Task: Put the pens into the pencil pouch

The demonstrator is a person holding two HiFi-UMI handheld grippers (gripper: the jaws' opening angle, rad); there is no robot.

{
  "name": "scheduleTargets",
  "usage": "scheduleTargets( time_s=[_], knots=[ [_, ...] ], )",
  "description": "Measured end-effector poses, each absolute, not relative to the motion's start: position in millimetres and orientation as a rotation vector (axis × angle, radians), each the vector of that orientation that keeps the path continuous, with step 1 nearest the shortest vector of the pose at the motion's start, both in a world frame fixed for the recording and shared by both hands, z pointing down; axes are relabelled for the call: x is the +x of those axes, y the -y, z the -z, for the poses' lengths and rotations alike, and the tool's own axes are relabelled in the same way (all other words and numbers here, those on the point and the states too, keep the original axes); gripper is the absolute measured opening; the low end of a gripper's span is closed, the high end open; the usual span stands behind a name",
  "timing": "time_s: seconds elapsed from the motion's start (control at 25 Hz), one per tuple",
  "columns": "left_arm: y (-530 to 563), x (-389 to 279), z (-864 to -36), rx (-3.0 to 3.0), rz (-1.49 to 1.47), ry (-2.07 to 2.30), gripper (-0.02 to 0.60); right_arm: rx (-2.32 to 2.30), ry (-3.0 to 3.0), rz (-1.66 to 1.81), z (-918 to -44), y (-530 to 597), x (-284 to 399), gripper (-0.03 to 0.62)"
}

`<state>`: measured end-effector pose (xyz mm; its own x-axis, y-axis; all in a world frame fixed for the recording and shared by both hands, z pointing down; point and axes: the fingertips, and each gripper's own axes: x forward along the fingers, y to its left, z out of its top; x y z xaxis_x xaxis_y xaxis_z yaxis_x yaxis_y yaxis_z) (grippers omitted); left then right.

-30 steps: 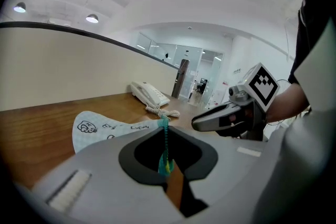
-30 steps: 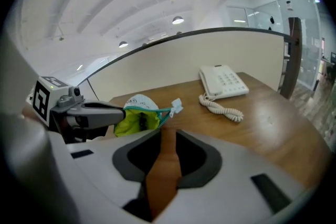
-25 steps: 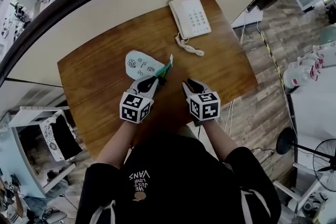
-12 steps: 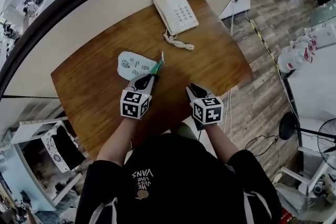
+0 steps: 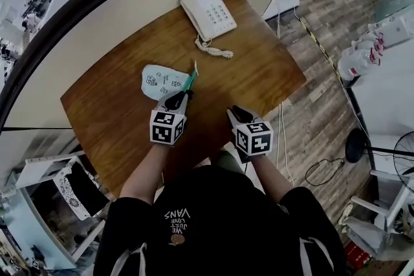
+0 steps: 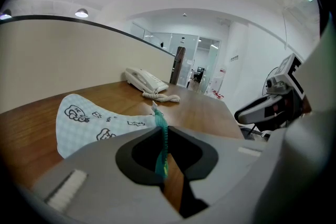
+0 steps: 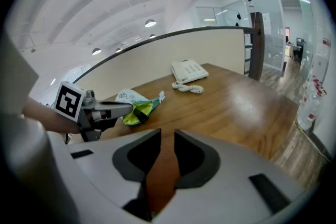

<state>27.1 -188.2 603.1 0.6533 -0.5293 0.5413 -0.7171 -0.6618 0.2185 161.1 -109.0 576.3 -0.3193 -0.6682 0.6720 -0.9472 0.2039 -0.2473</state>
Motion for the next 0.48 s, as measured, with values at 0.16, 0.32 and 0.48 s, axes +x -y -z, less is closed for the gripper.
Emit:
scheduleTargets(
  time_s=[0.16,0.32,0.48],
  knots=[
    [183.9,30.6,-600.7,2.464,-0.596,0.95,0.064,1.516,2.065,-0.893,-575.3,103.7,158.7,0.069],
    [179.2,30.4,-598.6,2.466,-0.584,0.944,0.102,1.53,2.059,-0.894,-575.8,100.0,157.3,0.069],
    [174.9,25.1,-592.6,2.484,-0.579,0.951,0.111,1.552,2.055,-0.886,-573.5,97.4,154.5,0.069]
  ],
)
